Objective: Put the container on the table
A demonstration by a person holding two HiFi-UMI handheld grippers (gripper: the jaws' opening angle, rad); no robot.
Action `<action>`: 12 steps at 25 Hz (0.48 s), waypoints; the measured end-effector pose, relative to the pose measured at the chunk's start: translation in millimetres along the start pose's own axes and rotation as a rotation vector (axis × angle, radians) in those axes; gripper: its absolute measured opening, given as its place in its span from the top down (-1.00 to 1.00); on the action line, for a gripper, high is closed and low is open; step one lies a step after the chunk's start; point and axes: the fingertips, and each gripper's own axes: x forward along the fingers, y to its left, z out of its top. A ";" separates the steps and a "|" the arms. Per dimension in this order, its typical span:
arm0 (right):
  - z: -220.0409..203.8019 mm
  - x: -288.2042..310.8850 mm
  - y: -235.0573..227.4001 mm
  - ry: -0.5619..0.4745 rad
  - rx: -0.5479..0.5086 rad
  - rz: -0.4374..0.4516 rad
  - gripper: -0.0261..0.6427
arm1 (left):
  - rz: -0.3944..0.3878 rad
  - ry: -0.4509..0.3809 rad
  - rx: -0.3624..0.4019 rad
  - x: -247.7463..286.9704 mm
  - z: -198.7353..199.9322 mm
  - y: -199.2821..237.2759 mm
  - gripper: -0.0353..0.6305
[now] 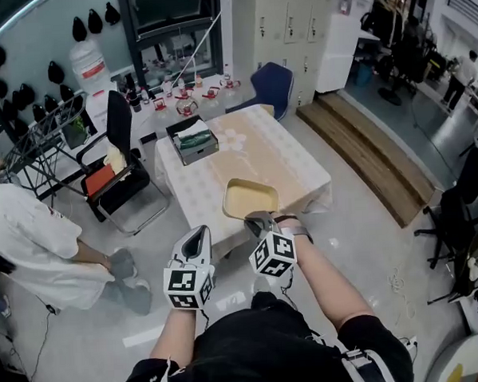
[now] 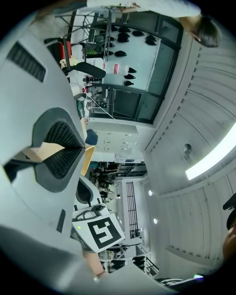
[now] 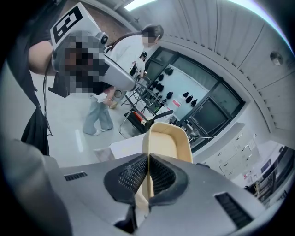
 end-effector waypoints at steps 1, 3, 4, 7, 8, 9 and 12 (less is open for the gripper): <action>-6.0 10.3 -16.7 -0.002 0.001 0.007 0.84 | 0.003 0.002 0.001 20.3 5.8 2.1 0.85; -20.2 32.4 -48.5 0.000 -0.007 0.021 0.84 | 0.012 0.006 -0.004 61.1 14.3 7.0 0.85; -27.3 43.6 -63.2 0.001 -0.013 0.030 0.84 | 0.017 0.008 -0.006 80.9 17.6 9.7 0.85; -47.7 76.3 -101.5 0.000 -0.034 0.063 0.84 | 0.035 0.018 -0.007 136.1 25.3 16.8 0.85; -55.4 86.9 -112.5 0.003 -0.044 0.071 0.84 | 0.042 0.021 -0.007 152.7 27.2 18.6 0.86; -63.1 97.4 -123.0 0.006 -0.059 0.076 0.84 | 0.049 0.023 -0.007 168.4 28.9 20.5 0.85; -81.7 127.7 -150.1 0.017 -0.102 0.084 0.84 | 0.071 0.024 -0.011 206.7 34.3 26.8 0.85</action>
